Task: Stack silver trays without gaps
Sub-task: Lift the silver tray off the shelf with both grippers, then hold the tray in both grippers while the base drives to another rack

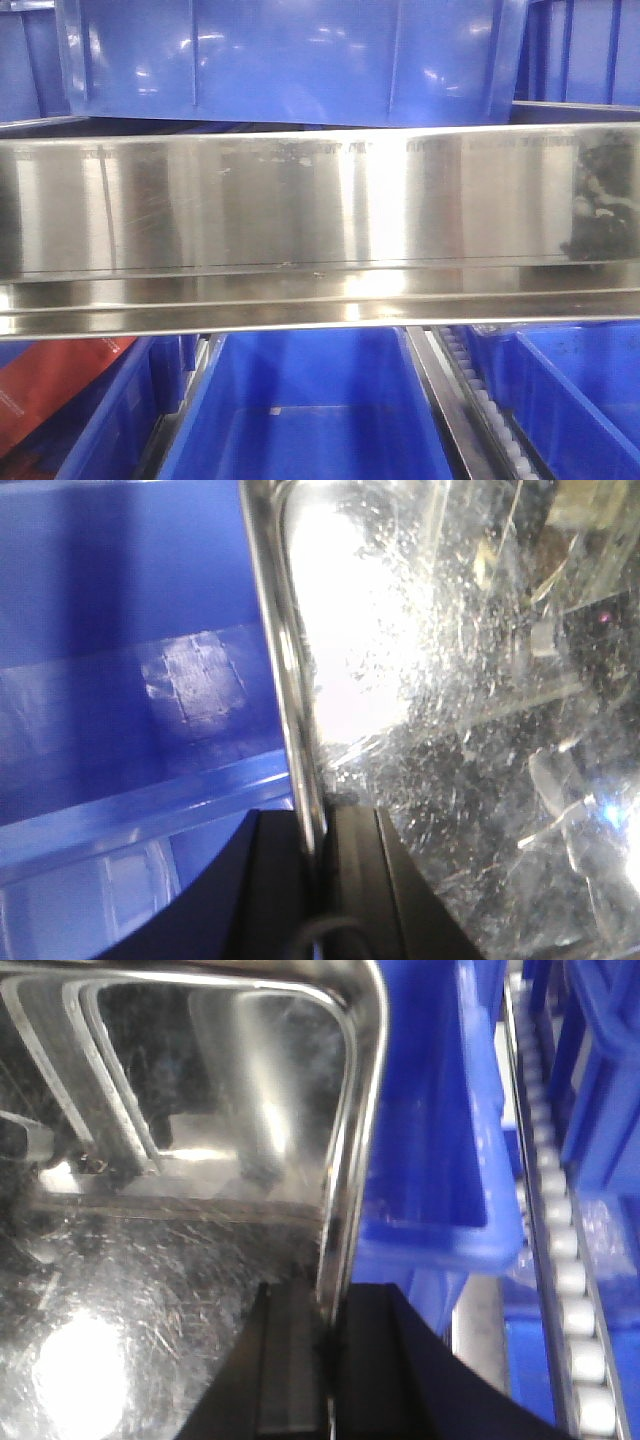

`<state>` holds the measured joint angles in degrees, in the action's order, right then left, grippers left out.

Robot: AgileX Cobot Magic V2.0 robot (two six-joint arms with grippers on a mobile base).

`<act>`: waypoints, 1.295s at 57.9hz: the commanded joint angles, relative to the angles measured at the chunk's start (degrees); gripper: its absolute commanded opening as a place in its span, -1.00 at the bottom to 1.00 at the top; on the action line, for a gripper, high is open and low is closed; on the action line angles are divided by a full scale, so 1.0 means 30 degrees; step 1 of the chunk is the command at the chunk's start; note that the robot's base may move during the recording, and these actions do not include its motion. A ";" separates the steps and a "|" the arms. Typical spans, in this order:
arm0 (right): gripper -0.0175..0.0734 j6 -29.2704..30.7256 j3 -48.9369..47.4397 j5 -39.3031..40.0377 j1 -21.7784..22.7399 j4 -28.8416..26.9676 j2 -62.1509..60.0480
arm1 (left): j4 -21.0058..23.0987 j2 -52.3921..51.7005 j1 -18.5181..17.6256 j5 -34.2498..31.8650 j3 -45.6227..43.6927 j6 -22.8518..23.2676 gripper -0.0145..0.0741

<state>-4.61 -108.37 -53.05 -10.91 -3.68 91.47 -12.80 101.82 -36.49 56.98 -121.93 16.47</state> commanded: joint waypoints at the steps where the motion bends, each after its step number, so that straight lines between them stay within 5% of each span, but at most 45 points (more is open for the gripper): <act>1: -0.79 0.0346 -0.0249 0.1717 -0.0158 -0.0833 -0.0256 | 0.0839 -0.0260 -0.0283 -0.1089 -0.0190 -0.0283 -0.72; 75: -0.79 0.0346 -0.0249 0.1717 -0.0158 -0.0833 -0.0256 | 0.0643 -0.0260 -0.0283 -0.2434 -0.0190 -0.0283 -0.72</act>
<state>-4.62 -108.37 -51.20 -10.68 -3.12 91.47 -13.44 101.82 -36.49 53.42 -121.93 16.37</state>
